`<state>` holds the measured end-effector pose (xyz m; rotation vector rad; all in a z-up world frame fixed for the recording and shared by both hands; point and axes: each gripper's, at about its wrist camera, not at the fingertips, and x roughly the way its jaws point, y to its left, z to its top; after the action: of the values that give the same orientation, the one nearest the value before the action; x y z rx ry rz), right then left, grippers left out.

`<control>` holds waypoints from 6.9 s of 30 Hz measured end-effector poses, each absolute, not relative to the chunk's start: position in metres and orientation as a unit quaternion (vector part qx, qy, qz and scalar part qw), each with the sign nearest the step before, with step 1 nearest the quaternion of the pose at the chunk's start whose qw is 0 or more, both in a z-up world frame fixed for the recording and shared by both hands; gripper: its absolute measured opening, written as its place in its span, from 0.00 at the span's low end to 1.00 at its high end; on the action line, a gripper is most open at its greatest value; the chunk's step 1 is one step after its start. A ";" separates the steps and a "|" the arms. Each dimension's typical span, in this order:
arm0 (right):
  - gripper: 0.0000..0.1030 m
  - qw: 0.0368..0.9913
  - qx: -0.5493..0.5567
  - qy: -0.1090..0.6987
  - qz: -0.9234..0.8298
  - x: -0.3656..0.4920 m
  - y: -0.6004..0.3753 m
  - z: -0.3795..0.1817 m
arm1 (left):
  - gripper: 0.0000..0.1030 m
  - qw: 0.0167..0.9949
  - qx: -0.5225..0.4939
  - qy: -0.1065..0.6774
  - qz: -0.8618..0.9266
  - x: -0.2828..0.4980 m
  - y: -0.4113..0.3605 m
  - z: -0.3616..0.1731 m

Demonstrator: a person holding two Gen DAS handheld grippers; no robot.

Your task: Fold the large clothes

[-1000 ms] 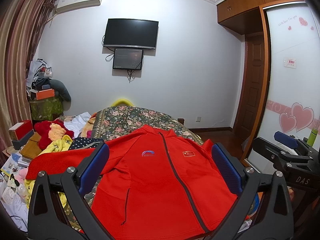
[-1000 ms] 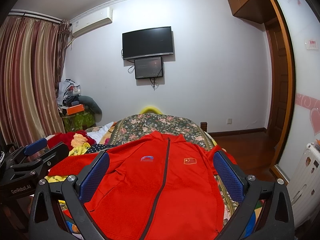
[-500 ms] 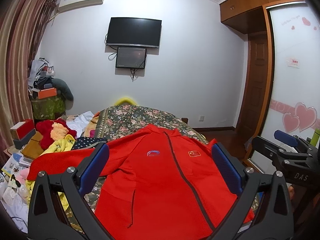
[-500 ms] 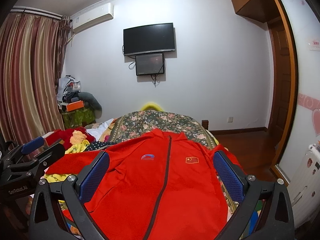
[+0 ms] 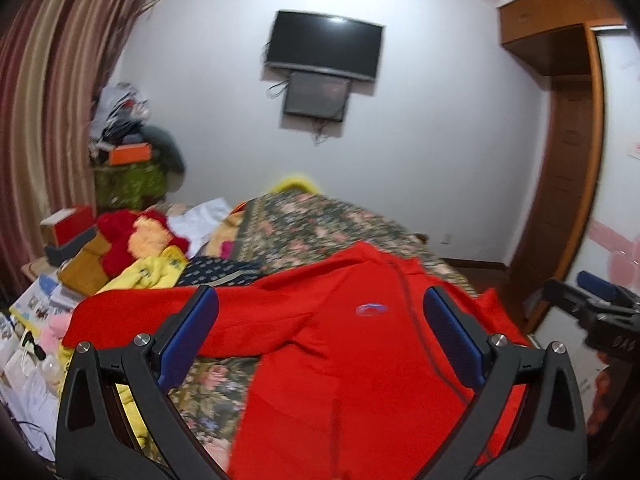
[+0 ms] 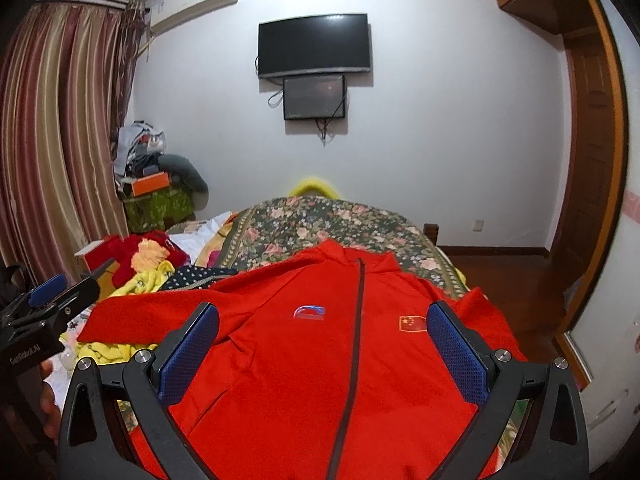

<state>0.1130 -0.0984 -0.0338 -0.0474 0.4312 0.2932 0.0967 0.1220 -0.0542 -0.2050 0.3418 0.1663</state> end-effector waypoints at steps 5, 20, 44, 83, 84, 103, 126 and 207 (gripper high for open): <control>1.00 0.956 -0.033 0.248 0.155 0.172 -0.073 -0.058 | 1.00 0.962 -0.145 0.197 0.122 0.121 0.190 -0.092; 1.00 0.906 -0.062 0.394 0.143 0.321 -0.031 -0.176 | 1.00 0.879 -0.269 0.351 0.179 0.149 0.374 -0.250; 1.00 0.891 0.002 0.424 0.162 0.319 -0.049 -0.184 | 0.15 0.824 -0.411 0.325 0.215 0.160 0.479 -0.303; 1.00 0.909 0.077 0.385 0.141 0.304 -0.233 -0.148 | 0.04 0.956 0.083 0.275 -0.063 0.424 -0.006 -0.084; 1.00 0.908 0.079 0.389 0.137 0.305 -0.239 -0.151 | 0.04 0.945 0.087 0.304 -0.080 0.431 -0.020 -0.105; 1.00 0.897 0.024 0.425 0.116 0.297 -0.246 -0.164 | 0.58 0.846 0.086 0.486 -0.202 0.386 -0.078 -0.218; 1.00 0.858 -0.108 0.455 0.213 0.356 -0.073 -0.206 | 0.79 0.875 0.022 0.483 0.022 0.363 0.153 -0.224; 1.00 0.871 0.114 0.475 0.046 0.364 -0.376 -0.191 | 0.85 0.867 0.083 0.484 0.086 0.369 0.122 -0.217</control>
<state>0.3636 -0.3756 -0.1910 0.2393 0.9938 0.0958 0.3688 0.1224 -0.2166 0.1731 1.0131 0.1807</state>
